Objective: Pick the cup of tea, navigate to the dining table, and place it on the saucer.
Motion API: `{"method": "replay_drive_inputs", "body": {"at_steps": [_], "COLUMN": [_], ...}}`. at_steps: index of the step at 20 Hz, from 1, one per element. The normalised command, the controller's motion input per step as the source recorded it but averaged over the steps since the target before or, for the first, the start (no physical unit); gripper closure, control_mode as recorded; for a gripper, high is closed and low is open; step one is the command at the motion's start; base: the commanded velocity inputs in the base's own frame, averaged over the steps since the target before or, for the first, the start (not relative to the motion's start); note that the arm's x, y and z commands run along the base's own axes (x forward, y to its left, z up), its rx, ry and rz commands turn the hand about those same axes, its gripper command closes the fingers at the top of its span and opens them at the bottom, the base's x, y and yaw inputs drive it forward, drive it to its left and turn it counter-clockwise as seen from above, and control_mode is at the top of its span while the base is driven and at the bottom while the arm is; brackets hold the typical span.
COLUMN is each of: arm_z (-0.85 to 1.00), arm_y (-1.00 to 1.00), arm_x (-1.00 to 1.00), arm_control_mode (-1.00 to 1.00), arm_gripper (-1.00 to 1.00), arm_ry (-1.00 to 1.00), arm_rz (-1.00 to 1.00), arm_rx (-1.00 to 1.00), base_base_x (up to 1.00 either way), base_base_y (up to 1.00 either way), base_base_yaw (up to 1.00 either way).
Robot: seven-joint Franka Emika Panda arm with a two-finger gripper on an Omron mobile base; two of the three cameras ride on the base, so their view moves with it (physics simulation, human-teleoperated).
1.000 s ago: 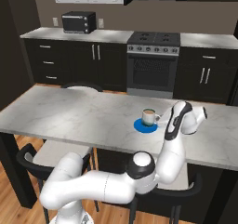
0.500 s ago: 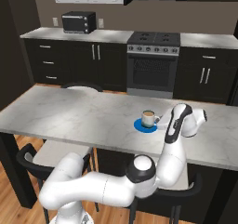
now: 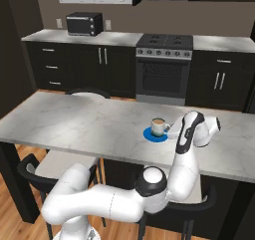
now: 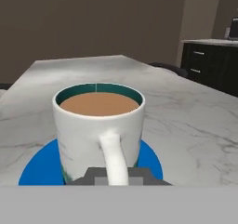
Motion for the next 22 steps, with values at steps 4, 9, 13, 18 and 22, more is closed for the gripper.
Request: {"method": "replay_drive_inputs", "body": {"at_steps": [4, 9, 13, 18, 22], "arm_z": [0.00, -0.01, 0.02, 0.21, 0.74], "arm_y": [0.00, 0.00, 0.00, 0.00, -0.12], "arm_x": [-0.01, 0.00, -0.03, -0.13, -0.24], "arm_control_mode": [-1.00, -1.00, -1.00, -1.00, -1.00], "arm_gripper": [1.00, -1.00, -1.00, -1.00, -1.00], "arm_ry": [-0.03, -0.02, -0.02, -0.01, 0.00], "arm_rz": [0.00, 0.00, 0.00, 0.00, 0.00], "arm_rx": [0.00, 0.00, 0.00, 0.00, 0.00], "base_base_x": [0.00, 0.00, 0.00, 0.00, 0.00], "base_base_y": [0.00, 0.00, 0.00, 0.00, 0.00], "base_base_yaw": [0.00, 0.00, 0.00, 0.00, 0.00]}}
